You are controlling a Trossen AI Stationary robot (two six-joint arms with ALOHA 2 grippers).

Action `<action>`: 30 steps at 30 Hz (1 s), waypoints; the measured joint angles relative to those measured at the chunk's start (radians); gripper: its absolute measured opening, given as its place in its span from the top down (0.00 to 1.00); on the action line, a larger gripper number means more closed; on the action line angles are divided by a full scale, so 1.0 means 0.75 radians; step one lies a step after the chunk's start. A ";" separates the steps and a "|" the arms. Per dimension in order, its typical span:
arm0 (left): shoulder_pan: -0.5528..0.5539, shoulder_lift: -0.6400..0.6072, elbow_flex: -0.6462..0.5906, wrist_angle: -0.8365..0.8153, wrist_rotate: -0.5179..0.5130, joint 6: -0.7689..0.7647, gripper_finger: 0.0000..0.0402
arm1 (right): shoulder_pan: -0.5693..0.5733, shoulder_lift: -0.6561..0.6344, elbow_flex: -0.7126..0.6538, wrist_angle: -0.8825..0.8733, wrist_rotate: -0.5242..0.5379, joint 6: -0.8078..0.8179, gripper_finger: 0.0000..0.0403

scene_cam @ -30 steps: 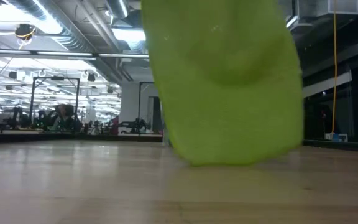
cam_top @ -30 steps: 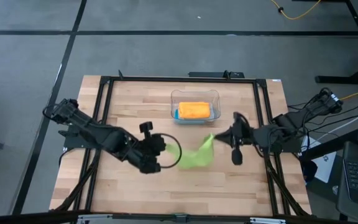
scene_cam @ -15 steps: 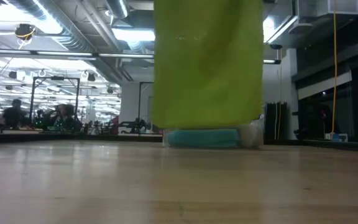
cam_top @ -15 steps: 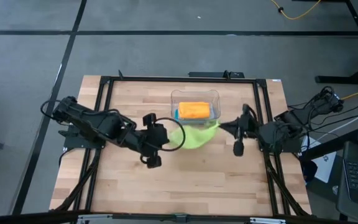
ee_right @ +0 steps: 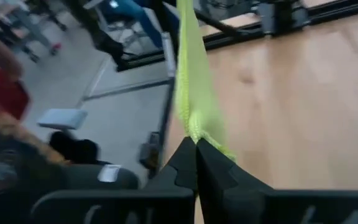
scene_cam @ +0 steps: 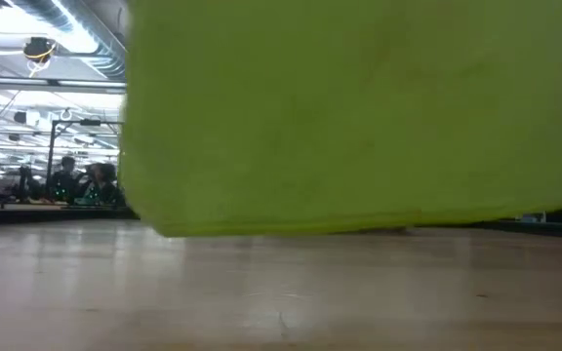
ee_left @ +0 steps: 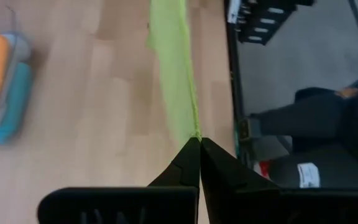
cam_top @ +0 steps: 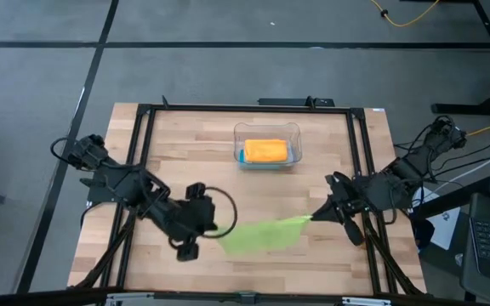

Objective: Fold microfiber towels
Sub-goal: Fold the green towel

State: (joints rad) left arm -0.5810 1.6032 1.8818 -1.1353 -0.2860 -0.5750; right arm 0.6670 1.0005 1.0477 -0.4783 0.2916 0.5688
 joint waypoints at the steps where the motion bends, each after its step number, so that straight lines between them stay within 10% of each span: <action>1: -0.014 0.000 0.000 0.000 0.009 0.000 1.00 | 0.019 0.005 0.000 0.016 0.001 0.015 1.00; 11: -0.041 0.000 -0.079 -0.045 -0.040 -0.039 1.00 | 0.084 0.138 0.001 0.010 0.124 0.099 1.00; 19: 0.116 0.002 -0.368 -0.068 -0.061 -0.105 1.00 | -0.072 0.307 0.000 -0.211 0.451 0.063 1.00; 30: 0.318 0.002 -0.617 -0.052 -0.076 -0.104 1.00 | -0.337 0.609 0.000 -0.074 0.474 -0.211 0.99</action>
State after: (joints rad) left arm -0.3423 1.6047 1.4188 -1.1744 -0.3432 -0.6533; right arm 0.4143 1.4572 1.0477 -0.5336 0.6469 0.4108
